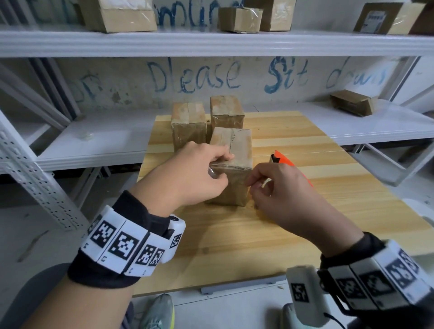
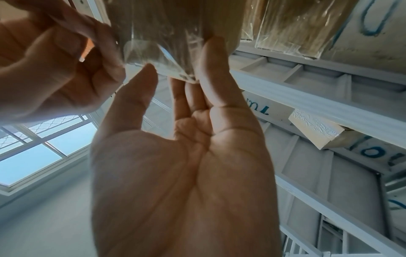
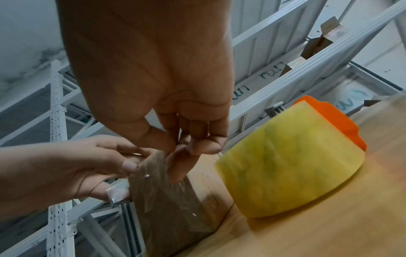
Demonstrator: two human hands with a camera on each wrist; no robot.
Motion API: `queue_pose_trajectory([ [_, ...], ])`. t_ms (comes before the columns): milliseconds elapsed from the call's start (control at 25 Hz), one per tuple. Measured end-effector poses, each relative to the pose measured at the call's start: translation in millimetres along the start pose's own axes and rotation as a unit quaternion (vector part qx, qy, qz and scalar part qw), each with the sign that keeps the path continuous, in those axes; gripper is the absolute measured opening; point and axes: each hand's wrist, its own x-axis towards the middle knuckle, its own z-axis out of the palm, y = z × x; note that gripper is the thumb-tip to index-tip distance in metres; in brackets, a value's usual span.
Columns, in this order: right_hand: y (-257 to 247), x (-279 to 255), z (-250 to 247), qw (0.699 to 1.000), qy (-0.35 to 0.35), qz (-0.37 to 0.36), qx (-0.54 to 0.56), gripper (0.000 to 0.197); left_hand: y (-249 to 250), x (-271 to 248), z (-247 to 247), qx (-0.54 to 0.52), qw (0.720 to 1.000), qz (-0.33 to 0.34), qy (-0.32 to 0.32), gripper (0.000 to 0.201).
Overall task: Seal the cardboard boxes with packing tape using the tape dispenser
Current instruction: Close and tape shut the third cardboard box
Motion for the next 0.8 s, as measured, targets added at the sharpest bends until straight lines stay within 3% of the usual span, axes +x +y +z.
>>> queue_pose_trajectory([
  [240, 4, 6, 1, 0.997, 0.043, -0.057, -0.041, 0.017, -6, -1, -9, -0.009, 0.998, 0.006, -0.054, 0.064],
  [360, 7, 8, -1, 0.996, 0.059, -0.043, -0.043, 0.018, -21, 0, -15, -0.098, 0.993, 0.023, -0.060, 0.072],
  [600, 11, 12, -7, 0.996, 0.075, -0.043, -0.010, 0.023, -35, 8, -13, -0.143, 0.988, 0.060, -0.027, 0.043],
  [800, 17, 13, -7, 0.995, 0.077, -0.053, 0.022, 0.013, -33, 10, -12, -0.154, 0.985, 0.074, -0.030, 0.030],
])
